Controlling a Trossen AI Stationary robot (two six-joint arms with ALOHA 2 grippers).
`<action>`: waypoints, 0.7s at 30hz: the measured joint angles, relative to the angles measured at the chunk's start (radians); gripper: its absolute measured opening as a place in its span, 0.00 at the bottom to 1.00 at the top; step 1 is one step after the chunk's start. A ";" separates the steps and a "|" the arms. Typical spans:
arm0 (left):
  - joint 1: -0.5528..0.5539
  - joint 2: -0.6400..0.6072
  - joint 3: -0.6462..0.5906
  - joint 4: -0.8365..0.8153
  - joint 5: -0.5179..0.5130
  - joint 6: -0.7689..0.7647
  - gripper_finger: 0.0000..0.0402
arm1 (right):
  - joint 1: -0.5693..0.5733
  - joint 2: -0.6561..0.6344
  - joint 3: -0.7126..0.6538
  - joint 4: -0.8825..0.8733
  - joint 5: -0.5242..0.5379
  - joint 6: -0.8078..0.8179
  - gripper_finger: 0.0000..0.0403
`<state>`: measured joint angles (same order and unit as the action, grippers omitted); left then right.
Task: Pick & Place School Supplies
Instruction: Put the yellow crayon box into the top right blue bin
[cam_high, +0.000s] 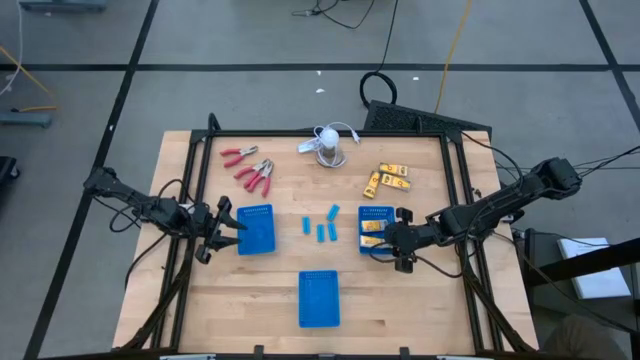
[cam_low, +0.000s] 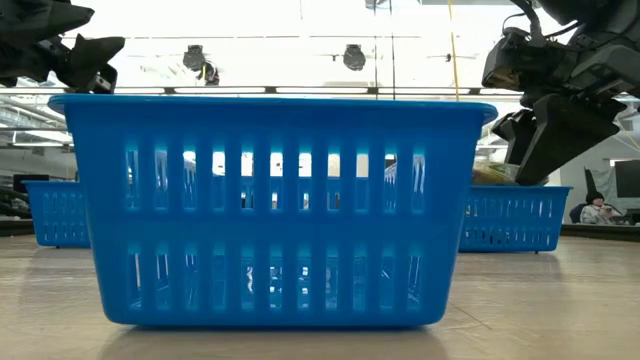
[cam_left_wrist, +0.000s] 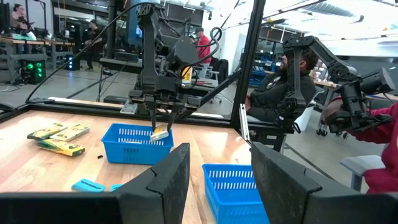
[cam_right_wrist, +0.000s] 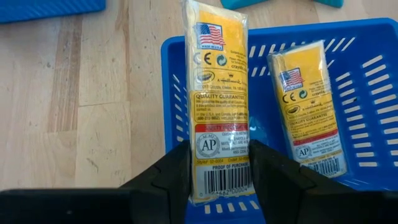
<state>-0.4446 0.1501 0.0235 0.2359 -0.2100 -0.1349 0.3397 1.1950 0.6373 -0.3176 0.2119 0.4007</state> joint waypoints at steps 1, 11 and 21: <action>0.000 0.000 0.000 0.000 0.000 0.000 0.43 | 0.000 0.000 0.000 0.000 0.000 0.004 0.35; 0.001 0.000 0.000 0.000 0.000 0.000 0.43 | 0.000 0.000 0.000 0.000 0.000 0.007 0.48; 0.001 0.000 0.000 0.000 0.000 0.000 0.43 | 0.000 0.000 0.000 0.000 -0.003 0.007 0.53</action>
<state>-0.4438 0.1503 0.0233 0.2362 -0.2102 -0.1351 0.3397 1.1950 0.6373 -0.3180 0.2085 0.4076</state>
